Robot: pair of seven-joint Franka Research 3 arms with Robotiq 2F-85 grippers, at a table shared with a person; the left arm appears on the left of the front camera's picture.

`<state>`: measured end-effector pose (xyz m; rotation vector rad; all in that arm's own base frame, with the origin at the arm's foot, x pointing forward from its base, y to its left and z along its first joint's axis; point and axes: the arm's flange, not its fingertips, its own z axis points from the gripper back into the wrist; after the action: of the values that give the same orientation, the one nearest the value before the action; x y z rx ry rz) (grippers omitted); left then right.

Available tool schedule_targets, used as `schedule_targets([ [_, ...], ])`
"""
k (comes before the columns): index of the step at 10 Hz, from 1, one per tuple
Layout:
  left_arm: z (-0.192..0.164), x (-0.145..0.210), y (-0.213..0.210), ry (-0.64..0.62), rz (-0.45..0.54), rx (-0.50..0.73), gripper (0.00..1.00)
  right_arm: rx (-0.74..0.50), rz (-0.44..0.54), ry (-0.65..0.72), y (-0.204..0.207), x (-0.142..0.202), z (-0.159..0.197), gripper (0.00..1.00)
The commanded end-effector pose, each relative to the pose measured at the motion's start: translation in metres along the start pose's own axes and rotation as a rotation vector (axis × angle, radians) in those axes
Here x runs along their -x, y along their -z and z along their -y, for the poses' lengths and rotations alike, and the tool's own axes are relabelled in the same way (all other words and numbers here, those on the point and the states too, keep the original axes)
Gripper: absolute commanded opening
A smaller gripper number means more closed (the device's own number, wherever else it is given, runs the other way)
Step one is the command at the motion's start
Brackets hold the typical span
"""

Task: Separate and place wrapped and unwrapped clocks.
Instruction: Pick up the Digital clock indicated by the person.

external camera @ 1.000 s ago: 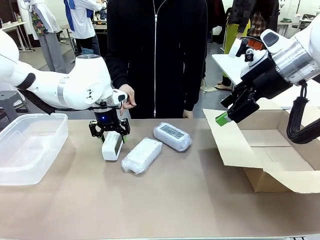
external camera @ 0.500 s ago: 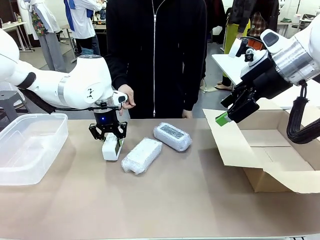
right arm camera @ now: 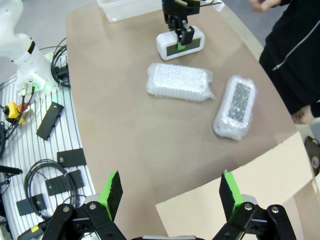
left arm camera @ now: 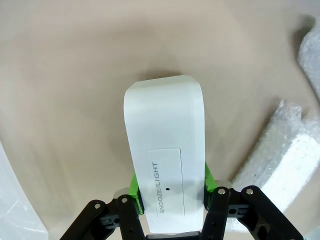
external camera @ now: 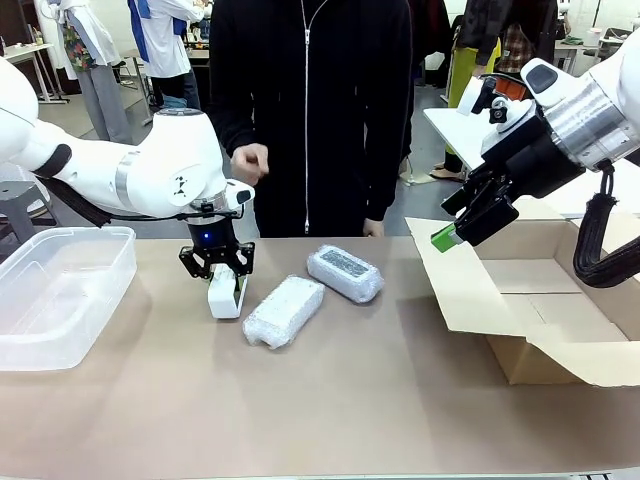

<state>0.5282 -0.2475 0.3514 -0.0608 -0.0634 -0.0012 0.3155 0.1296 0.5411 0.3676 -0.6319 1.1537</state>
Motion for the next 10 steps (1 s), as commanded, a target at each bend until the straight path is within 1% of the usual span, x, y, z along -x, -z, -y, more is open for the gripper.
schedule_targets([
  [1, -0.001, 0.012, -0.038, -0.046, 0.118, 0.025, 0.00, -0.028, 0.019, -0.012, 0.001, 0.000, 0.001, 1.00],
  [3, -0.008, 0.039, -0.108, -0.048, 0.142, 0.038, 0.00, -0.028, 0.019, -0.012, 0.001, 0.000, 0.001, 1.00],
  [4, -0.010, 0.057, -0.140, -0.024, 0.150, -0.046, 0.00, -0.028, 0.019, -0.012, 0.001, 0.000, 0.001, 1.00],
  [5, -0.009, 0.072, -0.165, 0.020, 0.139, -0.078, 0.00, -0.028, 0.019, -0.012, 0.001, 0.000, 0.001, 1.00],
  [6, -0.008, 0.085, -0.186, 0.054, 0.118, -0.073, 0.00, -0.028, 0.019, -0.012, 0.001, 0.000, 0.001, 1.00],
  [7, -0.006, 0.099, -0.197, 0.080, 0.091, -0.088, 0.00, -0.028, 0.019, -0.012, 0.001, 0.000, 0.001, 1.00],
  [8, -0.003, 0.110, -0.205, 0.109, 0.064, -0.073, 0.00, -0.028, 0.019, -0.012, 0.001, 0.000, 0.001, 1.00],
  [9, -0.002, 0.114, -0.204, 0.088, 0.063, -0.054, 0.00, -0.028, 0.019, -0.012, 0.001, 0.000, 0.001, 1.00],
  [10, -0.001, 0.108, -0.189, 0.074, -0.024, -0.026, 0.00, -0.028, 0.019, -0.012, 0.001, 0.000, 0.001, 1.00],
])
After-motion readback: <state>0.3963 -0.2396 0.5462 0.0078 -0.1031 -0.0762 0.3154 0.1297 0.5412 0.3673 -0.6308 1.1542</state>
